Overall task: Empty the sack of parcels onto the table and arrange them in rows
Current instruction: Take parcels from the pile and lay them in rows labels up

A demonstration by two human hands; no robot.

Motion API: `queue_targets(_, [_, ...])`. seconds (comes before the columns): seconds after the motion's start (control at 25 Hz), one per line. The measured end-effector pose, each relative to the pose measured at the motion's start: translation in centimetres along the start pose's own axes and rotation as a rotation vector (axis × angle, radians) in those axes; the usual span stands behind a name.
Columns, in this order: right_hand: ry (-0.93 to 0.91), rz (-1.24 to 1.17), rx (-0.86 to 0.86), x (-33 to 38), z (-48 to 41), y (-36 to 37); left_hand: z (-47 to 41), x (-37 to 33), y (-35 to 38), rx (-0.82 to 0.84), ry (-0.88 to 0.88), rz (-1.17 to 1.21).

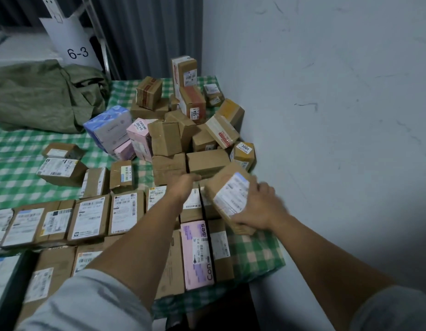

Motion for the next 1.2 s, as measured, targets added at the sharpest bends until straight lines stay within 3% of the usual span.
queue_targets(0.12, [0.390,-0.150,0.099,-5.1,0.8,4.6,0.1,5.0,1.7,0.028,-0.106,-0.107])
queue_targets(0.24, [0.512,-0.214,0.183,-6.2,2.0,8.4,0.8,8.5,2.5,0.050,-0.161,-0.107])
queue_targets(0.56, [0.566,-0.308,0.209,-4.9,3.2,12.6,-0.2,12.5,2.5,0.032,-0.226,-0.101])
queue_targets(1.2, [0.571,-0.276,0.144,-4.8,3.7,13.6,-0.9,14.5,2.2,0.042,-0.253,-0.140])
Point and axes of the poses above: each hand's wrist, its own z-axis away from the middle knuckle, its own y-axis out of the palm, x = y × z, the point moved 7 cm from there along -z, towards the middle knuckle
